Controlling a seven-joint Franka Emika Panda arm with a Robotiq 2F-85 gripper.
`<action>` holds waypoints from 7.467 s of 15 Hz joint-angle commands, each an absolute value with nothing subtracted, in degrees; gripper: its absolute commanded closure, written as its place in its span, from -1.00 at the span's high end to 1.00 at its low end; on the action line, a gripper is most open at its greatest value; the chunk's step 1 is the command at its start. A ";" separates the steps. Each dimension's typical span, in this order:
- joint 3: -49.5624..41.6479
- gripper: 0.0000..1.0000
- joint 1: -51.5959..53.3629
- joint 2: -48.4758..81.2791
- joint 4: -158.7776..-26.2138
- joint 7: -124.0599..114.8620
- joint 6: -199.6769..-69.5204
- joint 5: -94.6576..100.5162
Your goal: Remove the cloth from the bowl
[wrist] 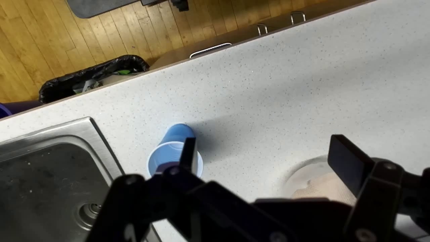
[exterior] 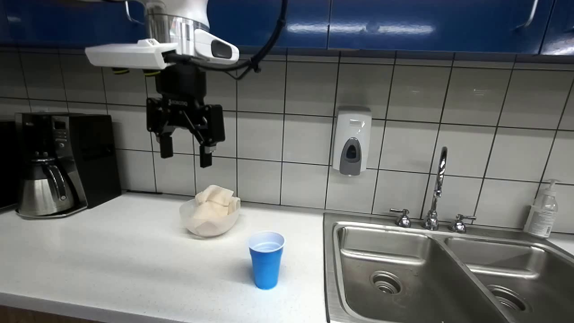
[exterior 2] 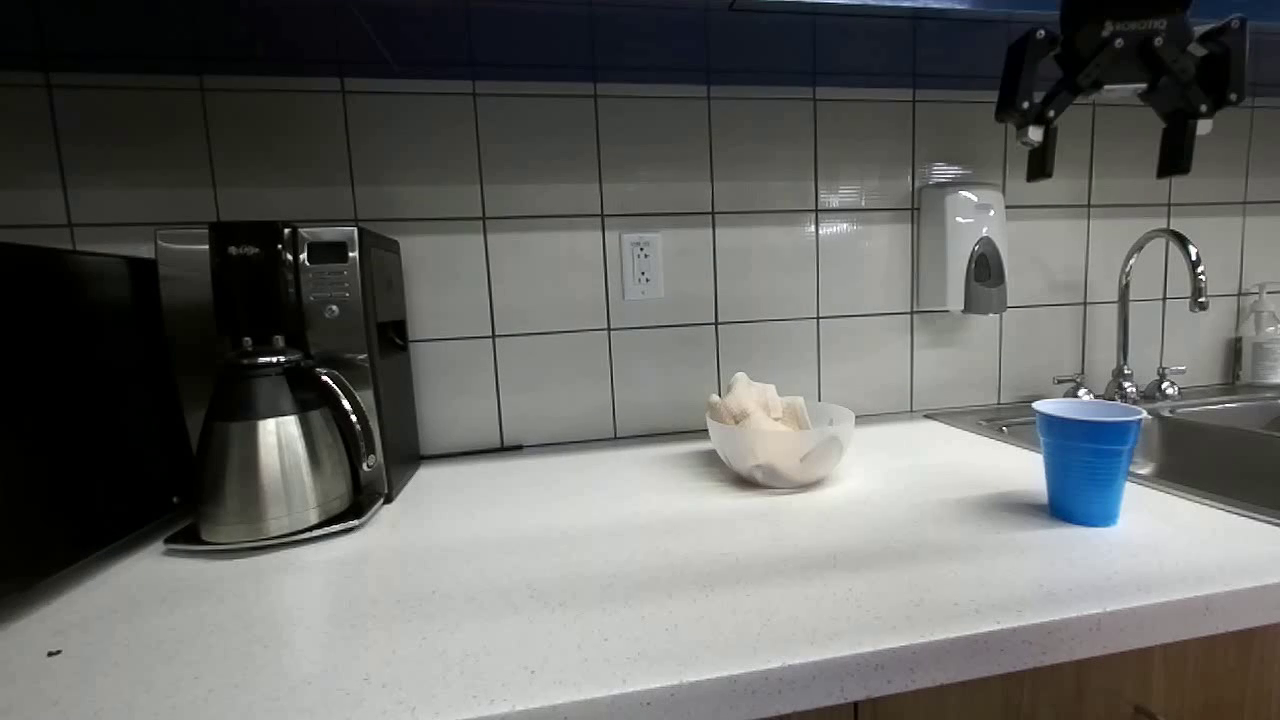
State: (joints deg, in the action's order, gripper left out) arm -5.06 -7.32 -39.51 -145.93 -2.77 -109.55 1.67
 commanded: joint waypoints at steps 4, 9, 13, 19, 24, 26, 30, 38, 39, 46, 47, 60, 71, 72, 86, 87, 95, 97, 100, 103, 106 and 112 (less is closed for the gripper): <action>-1.84 1.00 -6.88 -34.86 -150.50 -4.52 -118.16 3.83; -0.12 1.00 -6.74 -27.04 -149.62 -6.87 -125.30 4.02; 1.46 1.00 -7.16 -19.19 -148.10 -10.84 -133.20 5.22; 2.33 1.00 -6.96 -6.16 -142.21 -19.13 -142.20 9.70; 1.40 1.00 -4.60 2.17 -134.76 -24.28 -144.63 12.88; 0.99 1.00 -3.18 4.40 -132.48 -25.23 -144.81 13.03; 0.65 1.00 -0.43 8.59 -129.10 -24.28 -146.89 11.59; -1.31 1.00 3.27 14.93 -124.97 -22.95 -153.33 11.23; -1.60 1.00 3.62 15.43 -124.81 -22.93 -154.54 11.34; -4.70 1.00 7.12 19.12 -124.72 -22.46 -163.95 12.20; -5.34 1.00 7.74 19.81 -124.63 -22.53 -165.11 12.26; -12.25 1.00 14.50 29.71 -117.09 -22.39 -169.49 9.90; -4.19 1.00 7.56 31.08 -113.97 -13.10 -165.84 2.28; -3.78 1.00 7.00 30.97 -113.82 -12.44 -165.49 1.83; -1.82 1.00 4.75 30.33 -114.49 -9.76 -163.39 0.13; -1.91 1.00 4.84 30.37 -114.54 -9.81 -163.43 0.20; -2.18 1.00 4.83 30.77 -115.23 -9.83 -163.28 0.41; -2.15 1.00 4.80 30.86 -115.23 -9.84 -163.13 0.38; -1.83 0.47 4.54 30.86 -115.39 -9.54 -163.15 0.22; -1.76 -0.02 4.44 30.71 -115.55 -9.44 -163.13 0.17; -1.67 -0.47 4.28 30.53 -115.74 -9.36 -163.24 0.17; -2.13 -1.00 4.17 30.29 -116.09 -9.58 -163.13 0.43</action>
